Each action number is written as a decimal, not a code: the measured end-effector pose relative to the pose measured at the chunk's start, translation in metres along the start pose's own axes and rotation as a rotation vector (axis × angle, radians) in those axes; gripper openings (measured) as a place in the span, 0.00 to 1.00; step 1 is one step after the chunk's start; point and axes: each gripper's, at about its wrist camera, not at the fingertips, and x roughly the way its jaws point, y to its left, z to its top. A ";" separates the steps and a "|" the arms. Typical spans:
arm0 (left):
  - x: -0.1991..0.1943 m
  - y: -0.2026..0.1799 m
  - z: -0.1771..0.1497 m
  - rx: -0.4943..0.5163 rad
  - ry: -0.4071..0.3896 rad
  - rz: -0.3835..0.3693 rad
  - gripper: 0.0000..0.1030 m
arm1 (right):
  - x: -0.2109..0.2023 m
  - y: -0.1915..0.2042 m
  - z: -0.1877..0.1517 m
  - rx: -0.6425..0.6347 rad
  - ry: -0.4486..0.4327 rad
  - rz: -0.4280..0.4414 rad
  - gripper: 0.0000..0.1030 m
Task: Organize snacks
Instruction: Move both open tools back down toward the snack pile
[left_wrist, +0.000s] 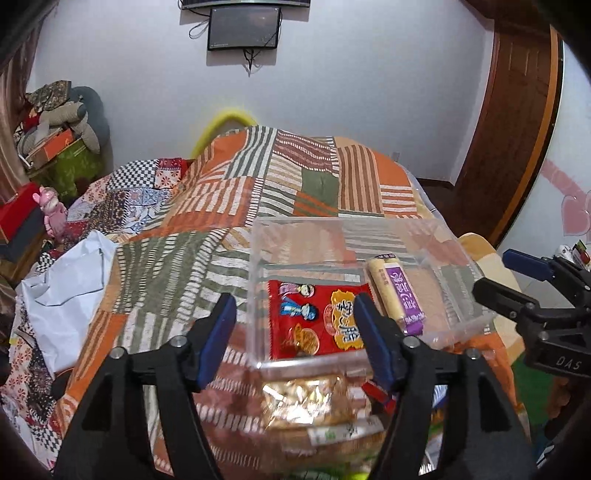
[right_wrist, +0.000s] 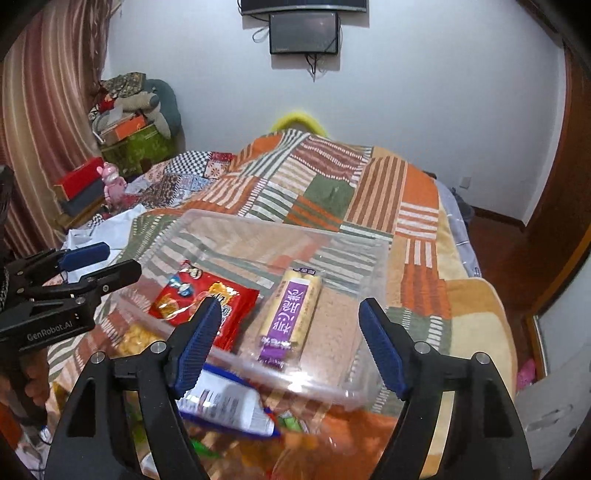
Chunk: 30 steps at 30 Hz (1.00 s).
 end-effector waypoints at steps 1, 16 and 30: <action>-0.007 0.001 -0.002 0.001 -0.008 0.005 0.71 | -0.002 0.002 -0.001 0.000 -0.006 0.001 0.75; -0.084 0.012 -0.052 0.046 0.004 0.038 0.92 | -0.063 0.000 -0.038 0.058 -0.063 -0.001 0.86; -0.073 0.027 -0.134 0.007 0.157 0.066 0.94 | -0.074 -0.021 -0.111 0.111 0.057 -0.095 0.86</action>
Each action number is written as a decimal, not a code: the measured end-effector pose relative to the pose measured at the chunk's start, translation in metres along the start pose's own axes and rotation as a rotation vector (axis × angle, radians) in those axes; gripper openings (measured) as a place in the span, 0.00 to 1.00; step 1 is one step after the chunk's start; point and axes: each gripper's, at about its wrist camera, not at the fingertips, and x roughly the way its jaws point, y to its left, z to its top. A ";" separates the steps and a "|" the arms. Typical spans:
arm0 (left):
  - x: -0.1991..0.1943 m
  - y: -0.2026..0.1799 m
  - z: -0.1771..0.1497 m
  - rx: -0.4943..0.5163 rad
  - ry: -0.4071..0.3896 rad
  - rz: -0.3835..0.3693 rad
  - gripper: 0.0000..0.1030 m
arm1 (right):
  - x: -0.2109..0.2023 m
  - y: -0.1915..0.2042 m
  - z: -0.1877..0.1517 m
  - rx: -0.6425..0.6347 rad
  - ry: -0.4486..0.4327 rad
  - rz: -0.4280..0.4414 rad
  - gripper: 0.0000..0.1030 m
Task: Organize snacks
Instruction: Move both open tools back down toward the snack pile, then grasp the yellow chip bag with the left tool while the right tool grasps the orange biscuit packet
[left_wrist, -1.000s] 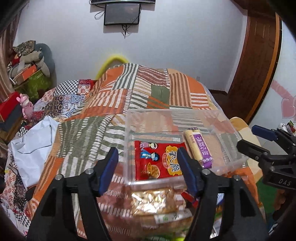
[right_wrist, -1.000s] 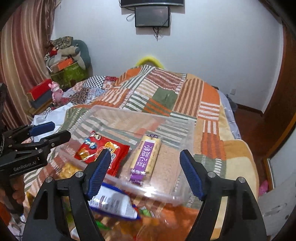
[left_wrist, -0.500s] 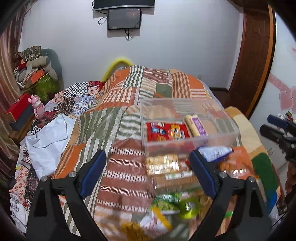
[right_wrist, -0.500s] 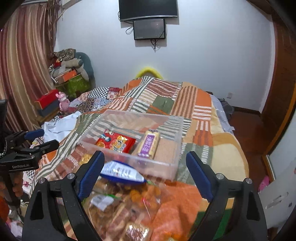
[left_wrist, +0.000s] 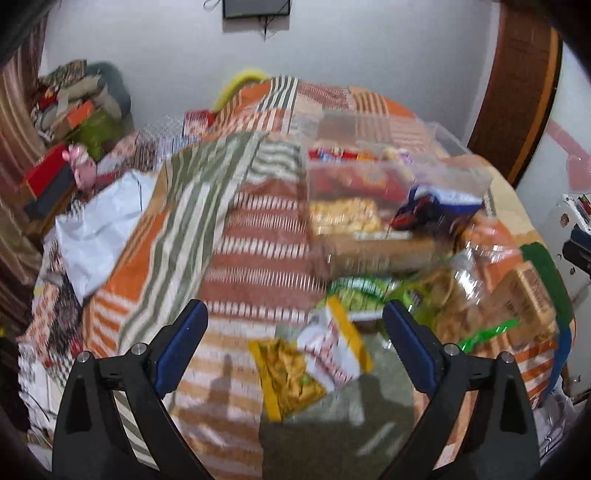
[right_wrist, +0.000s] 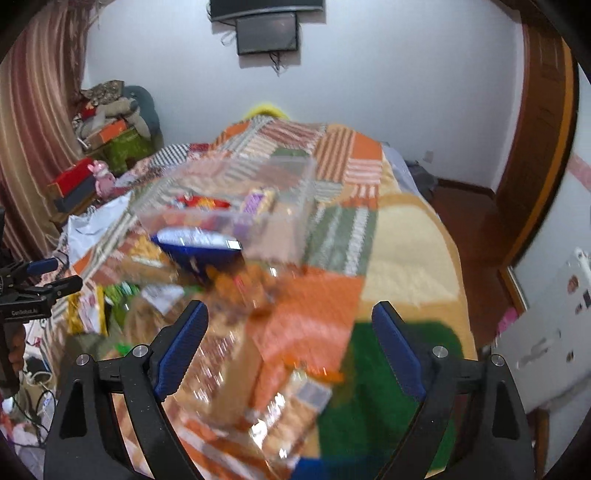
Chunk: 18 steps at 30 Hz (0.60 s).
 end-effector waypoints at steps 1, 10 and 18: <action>0.002 0.001 -0.005 -0.003 0.007 0.002 0.94 | 0.000 -0.001 -0.004 0.002 0.011 -0.007 0.86; 0.024 0.004 -0.027 -0.039 0.067 -0.003 0.94 | 0.012 -0.008 -0.036 0.050 0.101 -0.037 0.86; 0.047 -0.004 -0.037 -0.049 0.110 -0.048 0.94 | 0.025 -0.011 -0.053 0.095 0.182 0.021 0.70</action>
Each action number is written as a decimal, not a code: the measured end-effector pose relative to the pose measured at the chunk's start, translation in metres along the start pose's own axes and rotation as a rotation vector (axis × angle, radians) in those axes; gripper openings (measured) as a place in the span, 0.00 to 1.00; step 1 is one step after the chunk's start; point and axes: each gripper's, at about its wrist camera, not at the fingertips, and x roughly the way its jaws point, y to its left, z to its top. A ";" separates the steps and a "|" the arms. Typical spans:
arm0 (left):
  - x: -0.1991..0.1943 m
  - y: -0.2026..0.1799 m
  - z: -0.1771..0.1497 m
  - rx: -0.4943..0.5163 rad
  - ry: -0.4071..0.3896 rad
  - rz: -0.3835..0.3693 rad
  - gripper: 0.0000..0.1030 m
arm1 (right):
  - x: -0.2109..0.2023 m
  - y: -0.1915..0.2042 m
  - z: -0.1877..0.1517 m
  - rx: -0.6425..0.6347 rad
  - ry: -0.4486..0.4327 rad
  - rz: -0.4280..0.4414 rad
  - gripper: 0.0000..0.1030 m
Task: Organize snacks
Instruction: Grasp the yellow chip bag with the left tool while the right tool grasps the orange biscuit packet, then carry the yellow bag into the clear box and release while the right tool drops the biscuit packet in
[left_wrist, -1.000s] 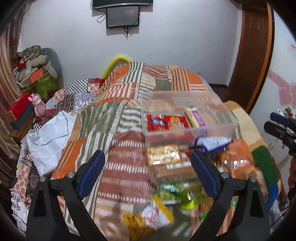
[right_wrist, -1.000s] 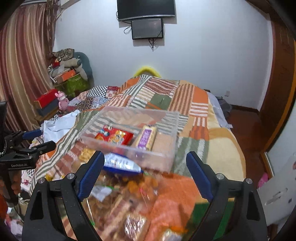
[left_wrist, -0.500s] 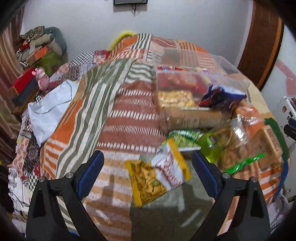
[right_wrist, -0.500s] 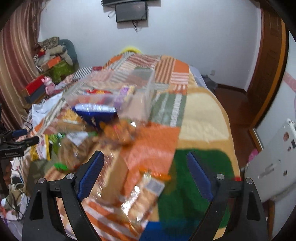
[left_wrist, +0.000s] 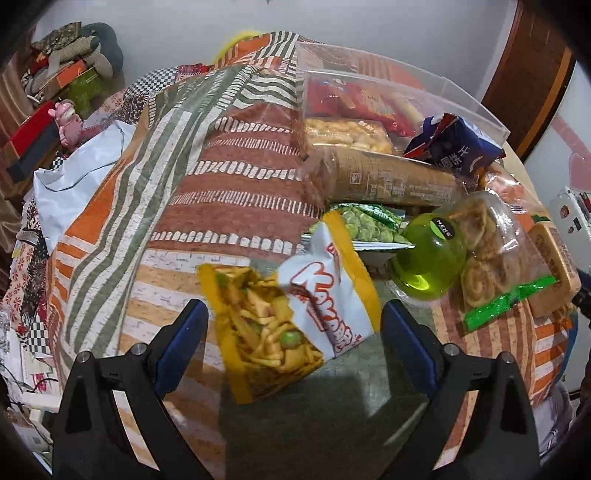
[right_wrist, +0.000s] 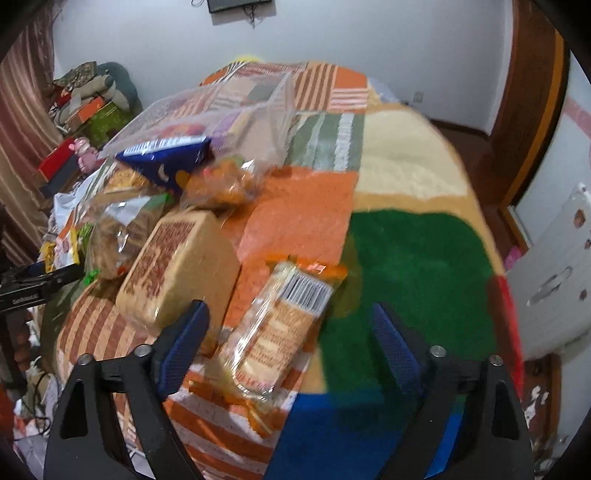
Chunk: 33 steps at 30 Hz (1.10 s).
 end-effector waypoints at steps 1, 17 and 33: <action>0.001 -0.001 -0.001 -0.004 -0.014 0.004 0.94 | 0.005 0.000 -0.001 0.007 0.023 0.029 0.61; -0.025 0.018 0.001 -0.075 -0.080 -0.058 0.38 | -0.016 -0.019 0.000 0.082 -0.073 0.066 0.31; -0.071 -0.001 0.023 -0.016 -0.191 -0.082 0.31 | -0.041 0.002 0.040 0.040 -0.227 0.091 0.31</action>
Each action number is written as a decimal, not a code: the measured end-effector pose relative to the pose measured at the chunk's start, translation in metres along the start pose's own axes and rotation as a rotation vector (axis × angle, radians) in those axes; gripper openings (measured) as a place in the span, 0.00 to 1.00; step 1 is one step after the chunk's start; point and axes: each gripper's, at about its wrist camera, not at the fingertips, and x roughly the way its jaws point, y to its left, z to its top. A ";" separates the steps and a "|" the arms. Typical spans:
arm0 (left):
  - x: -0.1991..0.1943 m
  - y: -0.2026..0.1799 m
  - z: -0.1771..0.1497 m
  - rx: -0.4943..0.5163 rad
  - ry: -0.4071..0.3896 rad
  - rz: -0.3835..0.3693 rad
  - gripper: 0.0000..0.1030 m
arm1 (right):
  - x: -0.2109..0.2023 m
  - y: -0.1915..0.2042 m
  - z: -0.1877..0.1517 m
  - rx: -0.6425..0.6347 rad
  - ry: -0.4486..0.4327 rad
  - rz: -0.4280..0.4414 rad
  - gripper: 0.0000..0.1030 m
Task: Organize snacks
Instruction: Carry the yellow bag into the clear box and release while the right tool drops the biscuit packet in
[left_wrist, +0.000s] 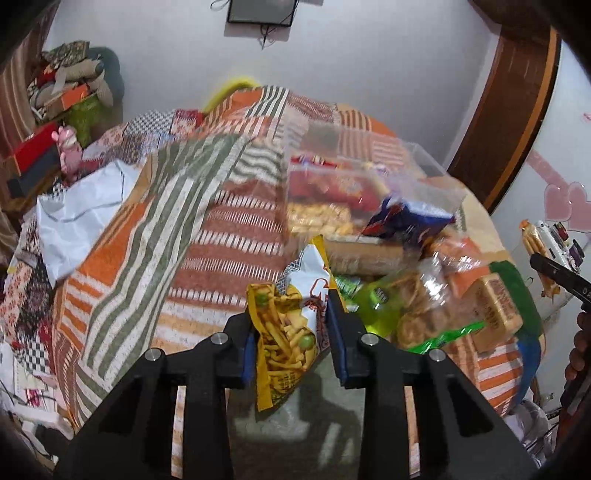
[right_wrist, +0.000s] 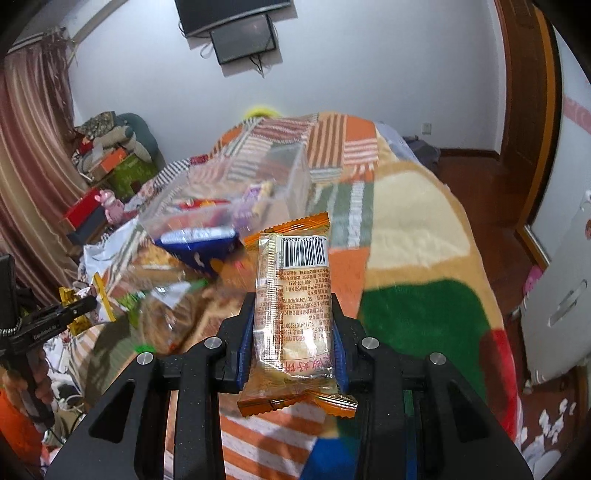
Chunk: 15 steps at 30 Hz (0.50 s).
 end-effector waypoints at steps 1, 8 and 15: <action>-0.004 -0.002 0.005 0.004 -0.015 -0.005 0.31 | 0.000 0.002 0.003 -0.005 -0.010 0.003 0.31; -0.015 -0.017 0.036 0.021 -0.094 -0.040 0.31 | 0.005 0.016 0.023 -0.049 -0.066 0.019 0.31; -0.010 -0.035 0.066 0.056 -0.150 -0.060 0.31 | 0.012 0.022 0.042 -0.090 -0.113 0.018 0.31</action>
